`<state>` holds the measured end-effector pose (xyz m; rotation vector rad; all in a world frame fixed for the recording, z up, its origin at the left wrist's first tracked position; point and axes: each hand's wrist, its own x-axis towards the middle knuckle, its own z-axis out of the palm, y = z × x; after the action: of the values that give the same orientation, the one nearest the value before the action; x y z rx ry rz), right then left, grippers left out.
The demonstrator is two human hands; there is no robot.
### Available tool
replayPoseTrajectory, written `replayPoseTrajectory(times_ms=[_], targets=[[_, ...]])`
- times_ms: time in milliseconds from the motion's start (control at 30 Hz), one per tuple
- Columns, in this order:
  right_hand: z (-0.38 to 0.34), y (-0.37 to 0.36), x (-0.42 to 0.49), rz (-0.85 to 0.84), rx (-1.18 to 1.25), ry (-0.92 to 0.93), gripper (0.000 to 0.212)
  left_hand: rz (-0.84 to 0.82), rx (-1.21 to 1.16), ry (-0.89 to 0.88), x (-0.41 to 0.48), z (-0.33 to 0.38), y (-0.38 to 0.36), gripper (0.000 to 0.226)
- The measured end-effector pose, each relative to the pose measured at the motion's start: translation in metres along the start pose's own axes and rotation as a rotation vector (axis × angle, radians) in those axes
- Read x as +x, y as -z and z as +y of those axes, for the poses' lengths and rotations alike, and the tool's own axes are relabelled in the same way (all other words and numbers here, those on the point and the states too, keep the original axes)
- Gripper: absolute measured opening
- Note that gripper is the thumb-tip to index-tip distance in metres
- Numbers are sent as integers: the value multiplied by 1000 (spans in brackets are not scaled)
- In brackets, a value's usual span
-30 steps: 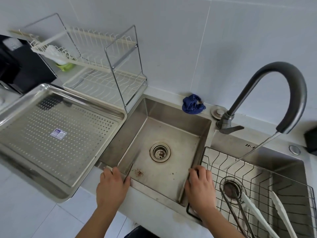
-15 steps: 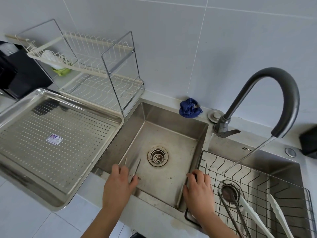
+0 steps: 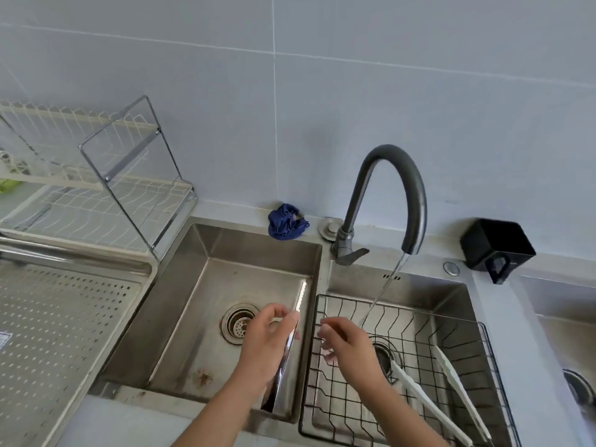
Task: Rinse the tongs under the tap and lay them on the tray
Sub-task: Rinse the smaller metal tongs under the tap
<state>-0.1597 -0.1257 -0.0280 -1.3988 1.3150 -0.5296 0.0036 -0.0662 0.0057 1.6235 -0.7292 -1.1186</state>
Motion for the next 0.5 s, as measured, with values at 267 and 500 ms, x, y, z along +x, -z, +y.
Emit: replayPoseTrajectory(times_ms=[267,500], targets=[[-33,36,-3,82,334,63,25,-183,-186,74,-11,6,-35,29],[-37,30,7,257,188,57,26,-214,-108,25,-20,13,-45,27]])
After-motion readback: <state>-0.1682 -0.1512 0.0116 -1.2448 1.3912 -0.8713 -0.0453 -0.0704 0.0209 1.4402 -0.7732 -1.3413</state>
